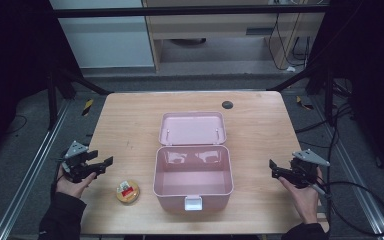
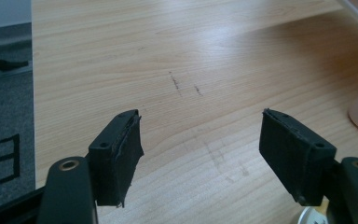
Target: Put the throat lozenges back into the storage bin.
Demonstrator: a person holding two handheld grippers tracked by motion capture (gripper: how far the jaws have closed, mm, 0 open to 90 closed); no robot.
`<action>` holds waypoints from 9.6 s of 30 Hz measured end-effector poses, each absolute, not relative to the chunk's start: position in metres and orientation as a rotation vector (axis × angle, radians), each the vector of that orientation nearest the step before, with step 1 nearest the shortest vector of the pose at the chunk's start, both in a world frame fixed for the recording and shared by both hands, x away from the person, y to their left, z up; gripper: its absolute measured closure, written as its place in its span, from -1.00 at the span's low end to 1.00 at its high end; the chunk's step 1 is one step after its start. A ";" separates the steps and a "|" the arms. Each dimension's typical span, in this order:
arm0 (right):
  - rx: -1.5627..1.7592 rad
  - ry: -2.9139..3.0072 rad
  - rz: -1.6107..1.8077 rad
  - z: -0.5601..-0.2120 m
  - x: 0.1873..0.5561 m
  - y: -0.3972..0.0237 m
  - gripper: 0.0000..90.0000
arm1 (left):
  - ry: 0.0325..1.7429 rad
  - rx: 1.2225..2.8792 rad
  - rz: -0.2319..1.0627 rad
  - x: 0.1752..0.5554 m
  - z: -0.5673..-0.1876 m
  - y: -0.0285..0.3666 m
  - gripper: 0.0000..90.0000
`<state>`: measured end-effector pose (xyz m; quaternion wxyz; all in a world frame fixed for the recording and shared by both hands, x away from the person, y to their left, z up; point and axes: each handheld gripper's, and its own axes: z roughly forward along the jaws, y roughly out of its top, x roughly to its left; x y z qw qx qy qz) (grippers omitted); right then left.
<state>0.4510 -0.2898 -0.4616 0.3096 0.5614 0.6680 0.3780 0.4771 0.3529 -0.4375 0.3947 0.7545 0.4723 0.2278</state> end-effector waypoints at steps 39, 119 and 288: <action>1.400 1.859 0.988 -0.466 0.449 -0.285 -0.90 | 0.705 2.404 0.348 0.472 -0.403 0.324 -0.56; 1.374 1.946 0.951 -0.473 0.453 -0.280 -0.90 | 0.263 2.873 0.086 0.477 -0.466 0.260 -0.60; 1.347 2.007 0.932 -0.477 0.454 -0.275 -0.90 | 0.004 2.826 0.061 0.497 -0.393 0.124 -0.57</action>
